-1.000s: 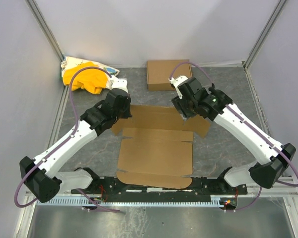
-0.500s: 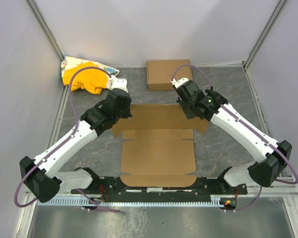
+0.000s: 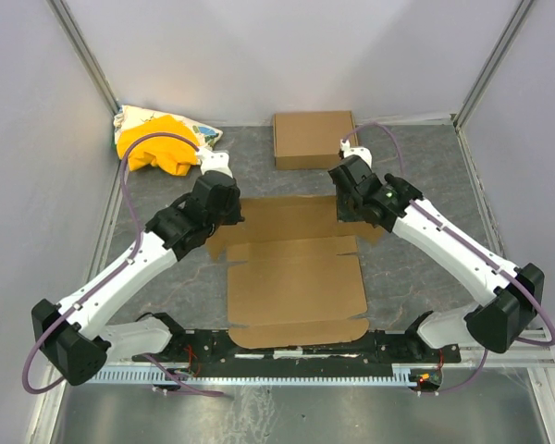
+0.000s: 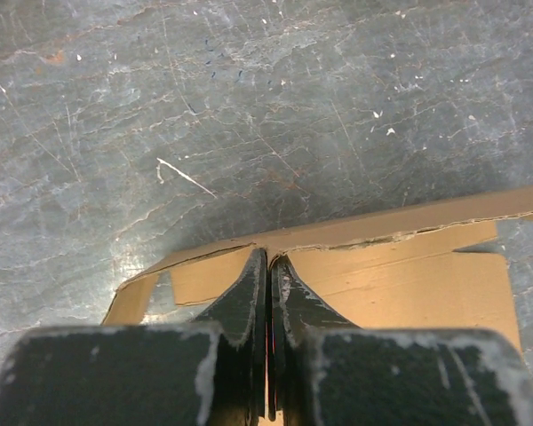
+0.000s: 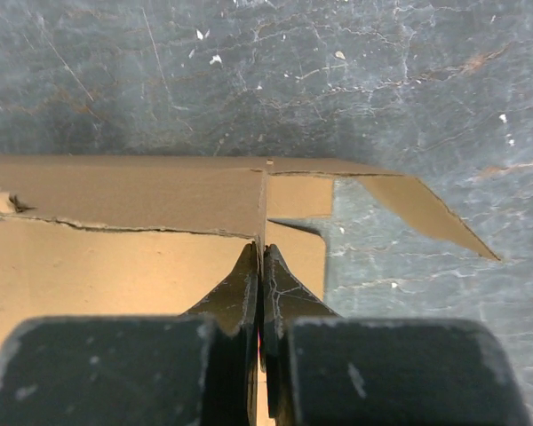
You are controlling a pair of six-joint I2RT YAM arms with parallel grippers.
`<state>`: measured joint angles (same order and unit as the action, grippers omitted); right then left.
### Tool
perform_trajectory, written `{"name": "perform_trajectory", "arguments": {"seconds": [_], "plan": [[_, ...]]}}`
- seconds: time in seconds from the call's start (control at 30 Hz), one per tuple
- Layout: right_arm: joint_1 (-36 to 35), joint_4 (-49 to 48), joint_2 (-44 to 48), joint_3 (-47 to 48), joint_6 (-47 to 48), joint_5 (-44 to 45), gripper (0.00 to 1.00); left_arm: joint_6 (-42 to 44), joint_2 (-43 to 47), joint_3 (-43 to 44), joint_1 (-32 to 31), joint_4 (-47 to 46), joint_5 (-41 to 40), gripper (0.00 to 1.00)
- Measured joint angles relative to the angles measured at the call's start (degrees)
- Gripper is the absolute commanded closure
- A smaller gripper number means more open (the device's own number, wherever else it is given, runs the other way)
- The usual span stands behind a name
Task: Fold the paper box
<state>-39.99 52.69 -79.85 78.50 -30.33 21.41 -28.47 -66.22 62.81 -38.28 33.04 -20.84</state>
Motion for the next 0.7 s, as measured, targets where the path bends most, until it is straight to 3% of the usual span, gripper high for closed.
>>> {"name": "perform_trajectory", "arguments": {"seconds": [0.27, 0.57, 0.63, 0.7], "plan": [[0.24, -6.43, 2.45, -4.07, -10.45, -1.33, 0.98, -3.63, 3.69, -3.41, 0.02, -1.42, 0.35, 0.97], [0.48, -6.75, 1.4, -4.07, -17.84, -1.2, 0.98, -7.39, 3.76, -4.46, 0.28, -3.17, 0.22, 0.96], [0.52, -6.78, 1.36, -4.07, -18.71, -1.2, 0.98, -8.02, 3.76, -4.48, 0.28, -3.17, 0.15, 0.91], [0.52, -6.78, 1.36, -4.07, -19.34, -1.2, 0.98, -8.33, 3.69, -4.48, 0.28, -3.19, 0.13, 0.79]]}}
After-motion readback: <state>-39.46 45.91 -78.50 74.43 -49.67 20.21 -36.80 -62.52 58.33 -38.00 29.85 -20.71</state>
